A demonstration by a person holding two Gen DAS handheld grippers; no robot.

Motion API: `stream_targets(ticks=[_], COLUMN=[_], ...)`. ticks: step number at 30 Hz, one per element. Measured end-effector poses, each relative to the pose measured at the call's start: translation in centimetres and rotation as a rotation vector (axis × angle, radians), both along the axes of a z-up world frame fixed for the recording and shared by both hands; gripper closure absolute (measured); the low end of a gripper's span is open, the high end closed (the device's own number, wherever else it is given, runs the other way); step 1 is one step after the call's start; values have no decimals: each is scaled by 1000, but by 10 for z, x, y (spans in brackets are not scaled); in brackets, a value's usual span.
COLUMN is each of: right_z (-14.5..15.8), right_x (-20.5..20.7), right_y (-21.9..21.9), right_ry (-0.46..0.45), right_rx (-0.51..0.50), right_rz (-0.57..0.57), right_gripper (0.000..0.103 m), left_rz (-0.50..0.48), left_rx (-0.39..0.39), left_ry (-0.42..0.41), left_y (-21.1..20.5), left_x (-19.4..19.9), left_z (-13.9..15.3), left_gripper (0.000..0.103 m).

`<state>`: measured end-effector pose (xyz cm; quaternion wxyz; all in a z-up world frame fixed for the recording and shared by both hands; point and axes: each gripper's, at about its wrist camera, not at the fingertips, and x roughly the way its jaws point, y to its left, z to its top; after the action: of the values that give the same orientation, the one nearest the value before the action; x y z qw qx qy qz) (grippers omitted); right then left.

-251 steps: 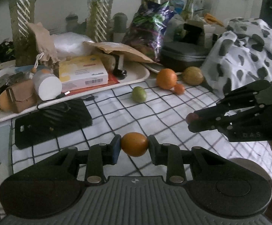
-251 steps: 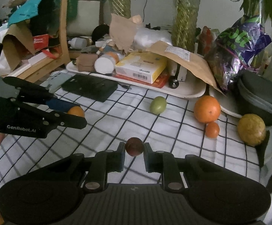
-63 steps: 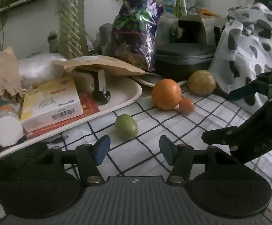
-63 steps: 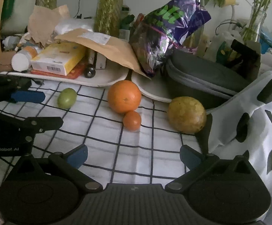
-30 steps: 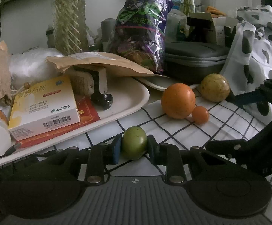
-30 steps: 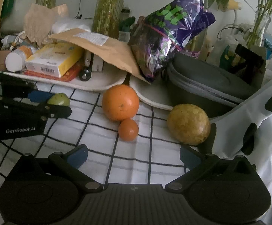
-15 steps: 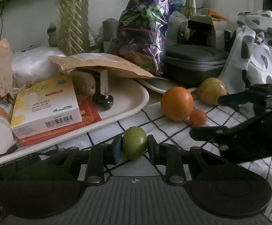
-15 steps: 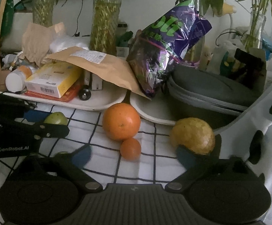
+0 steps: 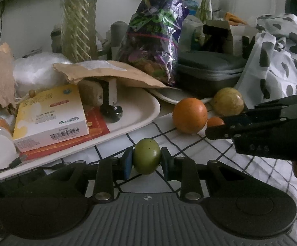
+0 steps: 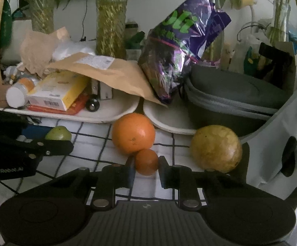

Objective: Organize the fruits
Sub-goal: 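Grasp the small orange fruit with the right gripper while the left holds the lime, then carry the lime and small orange fruit onto the plate and open both grippers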

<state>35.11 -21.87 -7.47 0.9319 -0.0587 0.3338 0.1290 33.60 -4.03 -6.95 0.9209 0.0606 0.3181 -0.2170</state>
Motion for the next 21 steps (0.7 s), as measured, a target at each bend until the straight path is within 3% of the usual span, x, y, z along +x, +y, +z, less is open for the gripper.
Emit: stream_targets(ticks=[21], right_z=[36], right_x=[-46], right_y=[-7], right_ry=[4], right_rx=[73], right_rz=[111], right_gripper=[79], left_rz=[-42], left_rx=[-6], left_ry=[-19], left_y=[-4], left_x=[-56], left_z=[31], left_gripper=[75])
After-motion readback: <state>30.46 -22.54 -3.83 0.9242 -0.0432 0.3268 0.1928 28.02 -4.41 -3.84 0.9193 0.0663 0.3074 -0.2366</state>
